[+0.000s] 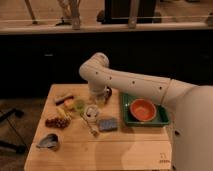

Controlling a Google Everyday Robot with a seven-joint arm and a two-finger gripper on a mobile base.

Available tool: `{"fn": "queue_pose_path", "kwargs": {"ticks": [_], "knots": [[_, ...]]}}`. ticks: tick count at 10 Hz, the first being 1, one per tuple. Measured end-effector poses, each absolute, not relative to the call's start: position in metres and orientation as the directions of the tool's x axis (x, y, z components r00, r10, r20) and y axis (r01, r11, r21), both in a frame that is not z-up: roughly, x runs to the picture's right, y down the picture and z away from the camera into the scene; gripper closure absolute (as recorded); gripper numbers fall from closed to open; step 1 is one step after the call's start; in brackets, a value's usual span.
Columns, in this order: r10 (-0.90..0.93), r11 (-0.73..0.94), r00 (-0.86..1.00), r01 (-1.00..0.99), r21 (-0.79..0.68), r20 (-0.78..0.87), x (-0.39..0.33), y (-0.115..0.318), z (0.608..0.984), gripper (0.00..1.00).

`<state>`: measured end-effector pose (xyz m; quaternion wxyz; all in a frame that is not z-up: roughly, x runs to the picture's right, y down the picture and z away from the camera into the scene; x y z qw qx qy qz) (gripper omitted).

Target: Place brush in paper cup

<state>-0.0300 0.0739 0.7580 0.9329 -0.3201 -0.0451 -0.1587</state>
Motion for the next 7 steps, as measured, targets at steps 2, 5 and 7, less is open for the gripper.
{"fn": "queue_pose_path", "kwargs": {"ticks": [2, 5, 7], "knots": [[-0.271, 0.740, 0.946, 0.324, -0.589, 0.179, -0.0291, 0.0751, 0.7578, 0.99], [-0.276, 0.737, 0.945, 0.327, -0.591, 0.177, -0.0309, 0.0775, 0.7582, 0.99], [-0.278, 0.735, 0.944, 0.328, -0.594, 0.177, -0.0335, 0.0795, 0.7589, 0.97]]}}
